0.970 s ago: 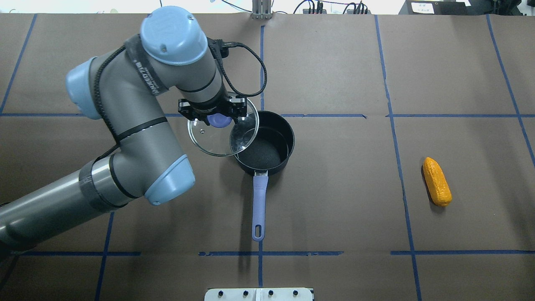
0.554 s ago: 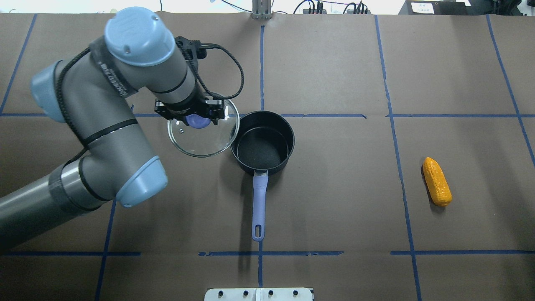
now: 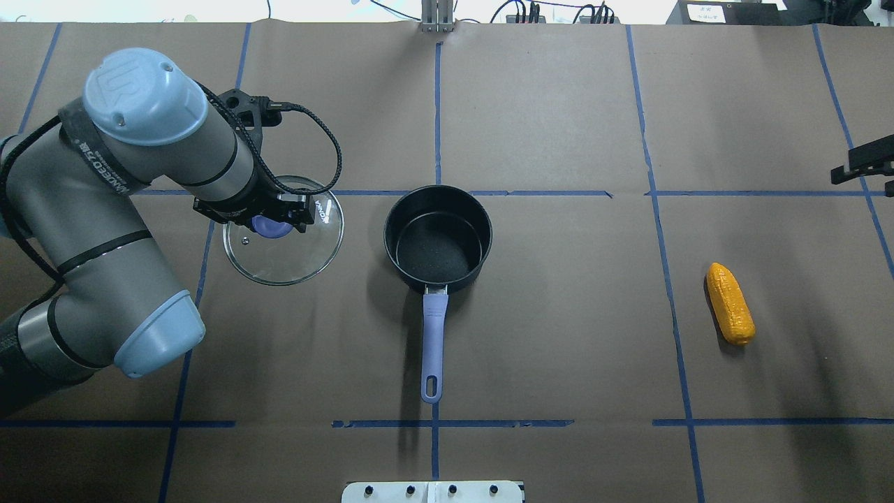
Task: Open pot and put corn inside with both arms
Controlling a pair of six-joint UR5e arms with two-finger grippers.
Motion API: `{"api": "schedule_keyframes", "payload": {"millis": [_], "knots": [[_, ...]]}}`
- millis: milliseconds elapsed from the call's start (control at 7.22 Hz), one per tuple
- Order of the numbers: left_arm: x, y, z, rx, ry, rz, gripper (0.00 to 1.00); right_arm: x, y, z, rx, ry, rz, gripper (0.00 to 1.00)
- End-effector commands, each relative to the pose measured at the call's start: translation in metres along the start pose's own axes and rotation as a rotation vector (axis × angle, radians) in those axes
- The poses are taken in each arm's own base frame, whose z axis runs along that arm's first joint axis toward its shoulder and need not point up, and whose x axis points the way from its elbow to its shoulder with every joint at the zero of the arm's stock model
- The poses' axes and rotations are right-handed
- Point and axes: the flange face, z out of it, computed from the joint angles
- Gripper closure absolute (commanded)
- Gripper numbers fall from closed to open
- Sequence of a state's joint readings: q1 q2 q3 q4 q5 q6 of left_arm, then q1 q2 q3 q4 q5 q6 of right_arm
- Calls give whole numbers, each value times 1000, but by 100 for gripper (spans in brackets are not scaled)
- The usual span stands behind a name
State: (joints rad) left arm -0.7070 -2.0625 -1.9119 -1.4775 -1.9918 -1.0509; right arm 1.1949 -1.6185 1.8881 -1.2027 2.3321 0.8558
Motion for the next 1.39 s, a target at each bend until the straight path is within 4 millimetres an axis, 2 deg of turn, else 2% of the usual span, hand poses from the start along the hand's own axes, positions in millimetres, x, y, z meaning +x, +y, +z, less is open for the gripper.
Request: {"api": "schedule_keyframes", "payload": {"millis": [0, 277, 416, 554, 1247], "knots": [[-7, -7, 30, 4, 10, 11, 78, -45, 25, 37, 0, 24, 12, 0], [-15, -9, 47, 7, 20, 9, 78, -73, 52, 75, 11, 52, 2, 0], [-19, -8, 53, -1, 11, 8, 78, -78, 60, 84, -2, 59, -15, 0], [-29, -5, 63, -10, -1, 1, 78, -82, 64, 89, -10, 61, -24, 0], [-34, -2, 102, -29, -5, 11, 77, -81, 83, 117, -40, 104, -52, 0]]}}
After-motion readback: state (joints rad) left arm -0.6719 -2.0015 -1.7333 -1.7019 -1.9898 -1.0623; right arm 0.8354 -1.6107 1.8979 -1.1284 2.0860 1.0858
